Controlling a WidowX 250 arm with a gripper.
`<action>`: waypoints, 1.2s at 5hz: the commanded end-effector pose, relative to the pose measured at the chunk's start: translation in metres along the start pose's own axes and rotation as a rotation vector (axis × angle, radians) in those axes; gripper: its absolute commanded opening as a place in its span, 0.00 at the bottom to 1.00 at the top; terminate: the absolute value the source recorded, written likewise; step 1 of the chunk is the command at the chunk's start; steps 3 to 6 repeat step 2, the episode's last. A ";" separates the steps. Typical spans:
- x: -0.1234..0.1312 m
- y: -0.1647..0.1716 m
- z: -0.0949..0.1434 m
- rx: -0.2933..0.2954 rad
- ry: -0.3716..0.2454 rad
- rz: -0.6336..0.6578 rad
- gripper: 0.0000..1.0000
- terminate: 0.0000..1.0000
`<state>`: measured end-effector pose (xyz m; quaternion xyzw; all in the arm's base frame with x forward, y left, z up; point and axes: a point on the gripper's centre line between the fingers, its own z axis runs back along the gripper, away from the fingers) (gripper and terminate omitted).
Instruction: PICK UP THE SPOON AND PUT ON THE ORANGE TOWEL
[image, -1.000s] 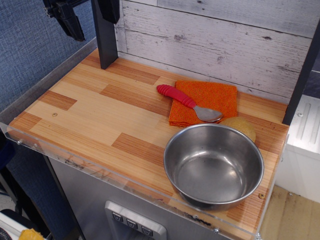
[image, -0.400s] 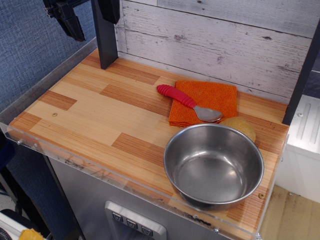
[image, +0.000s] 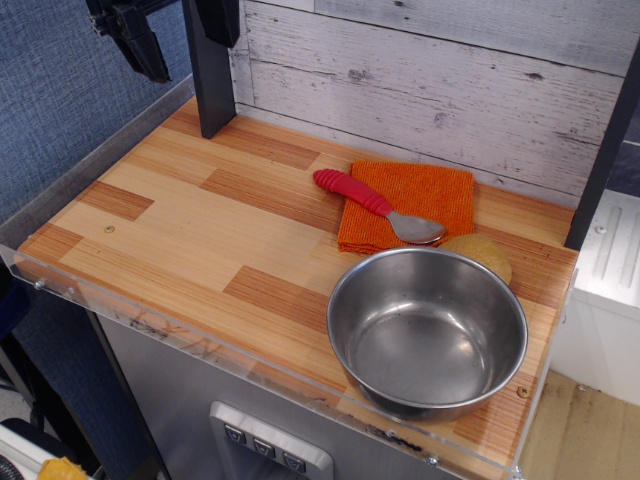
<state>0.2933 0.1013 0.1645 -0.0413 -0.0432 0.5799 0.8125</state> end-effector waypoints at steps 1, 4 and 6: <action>-0.002 0.005 0.018 -0.043 -0.038 0.007 1.00 0.00; -0.002 0.005 0.018 -0.043 -0.038 0.007 1.00 1.00; -0.002 0.005 0.018 -0.043 -0.038 0.007 1.00 1.00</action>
